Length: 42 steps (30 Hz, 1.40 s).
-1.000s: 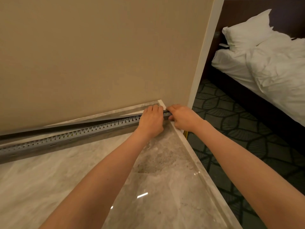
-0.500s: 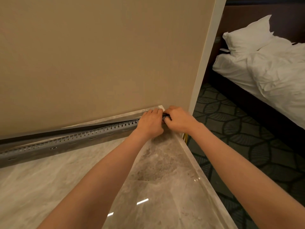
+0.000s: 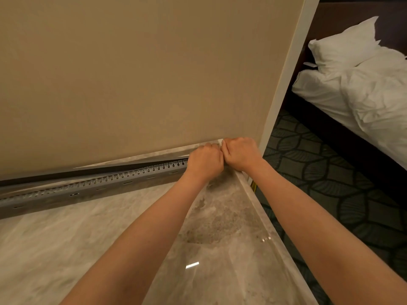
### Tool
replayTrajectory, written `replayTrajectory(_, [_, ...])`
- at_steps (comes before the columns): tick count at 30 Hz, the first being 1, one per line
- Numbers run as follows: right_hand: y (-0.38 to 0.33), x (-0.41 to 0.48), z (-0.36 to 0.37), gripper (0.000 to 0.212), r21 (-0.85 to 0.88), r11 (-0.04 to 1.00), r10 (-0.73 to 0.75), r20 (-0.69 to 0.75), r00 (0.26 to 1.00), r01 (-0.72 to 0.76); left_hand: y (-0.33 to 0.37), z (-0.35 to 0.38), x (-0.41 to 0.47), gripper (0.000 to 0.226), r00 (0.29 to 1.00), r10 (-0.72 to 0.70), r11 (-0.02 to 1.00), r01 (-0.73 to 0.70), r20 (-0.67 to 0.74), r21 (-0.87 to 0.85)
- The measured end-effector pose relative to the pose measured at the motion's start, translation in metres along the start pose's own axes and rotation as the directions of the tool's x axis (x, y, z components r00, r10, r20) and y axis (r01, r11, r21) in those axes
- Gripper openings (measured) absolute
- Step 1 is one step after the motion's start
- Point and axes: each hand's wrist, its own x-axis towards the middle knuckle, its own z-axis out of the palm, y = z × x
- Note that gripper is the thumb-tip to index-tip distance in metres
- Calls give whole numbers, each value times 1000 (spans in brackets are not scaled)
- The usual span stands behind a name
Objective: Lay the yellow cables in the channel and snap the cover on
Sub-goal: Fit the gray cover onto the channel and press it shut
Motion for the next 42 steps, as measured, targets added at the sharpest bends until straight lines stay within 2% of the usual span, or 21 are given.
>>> replayTrajectory(2, [2, 0, 1, 59, 4, 1000, 11, -19, 1000, -11, 0, -5, 1, 37, 998, 54, 993, -57, 23, 108])
replayTrajectory(4, [5, 1, 3, 61, -9, 1000, 13, -28, 1000, -13, -4, 0, 8, 40, 999, 51, 980, -48, -8, 191])
replayTrajectory(7, [7, 2, 6, 68, -30, 999, -17, -55, 998, 16, -6, 1, 10, 41, 998, 62, 971, -57, -15, 233])
replayTrajectory(9, [7, 3, 7, 74, -39, 999, -40, -43, 998, 38, -11, 0, 10, 42, 997, 79, 974, -75, -11, 214])
replayTrajectory(11, [6, 4, 4, 68, -62, 998, -21, 1, 1000, 21, -19, -6, 4, 44, 994, 86, 973, -69, -69, 222])
replayTrajectory(13, [6, 8, 1, 60, -60, 998, -8, 55, 998, 12, -27, -13, 0, 49, 999, 8, 993, -2, -47, 114])
replayTrajectory(16, [-7, 10, -5, 49, -51, 998, 31, 93, 995, -27, -38, -12, -1, 43, 994, -73, 996, 77, -84, 48])
replayTrajectory(21, [-22, 5, 6, 50, -57, 995, 87, 71, 994, -83, -41, -6, 4, 51, 988, -23, 994, 39, -154, 102])
replayTrajectory(24, [-17, 7, 10, 48, -69, 992, 99, -39, 994, -102, -42, -9, 2, 48, 984, -2, 995, 21, -180, 101])
replayTrajectory(27, [-19, 11, 5, 61, -62, 994, 96, 71, 993, -92, -40, -10, 5, 46, 994, -17, 991, 31, -108, 127])
replayTrajectory(29, [-20, 13, 7, 71, -42, 996, 81, 33, 996, -80, -41, -12, 8, 47, 996, -36, 990, 46, -78, 134])
replayTrajectory(30, [-18, 14, 7, 70, -25, 998, 63, -3, 998, -63, -41, -12, 9, 47, 997, -40, 989, 50, -69, 138])
replayTrajectory(34, [-17, 17, 3, 51, -37, 998, 57, 71, 996, -54, -40, -13, 11, 47, 998, -40, 988, 47, -49, 146])
replayTrajectory(38, [-17, 18, 1, 51, -72, 997, 34, 88, 996, -28, -39, -14, 10, 48, 999, -14, 986, 21, -45, 168])
replayTrajectory(42, [-15, 22, 0, 52, -13, 1000, 28, 126, 992, -26, -43, -13, 8, 54, 997, 46, 977, -31, -67, 212])
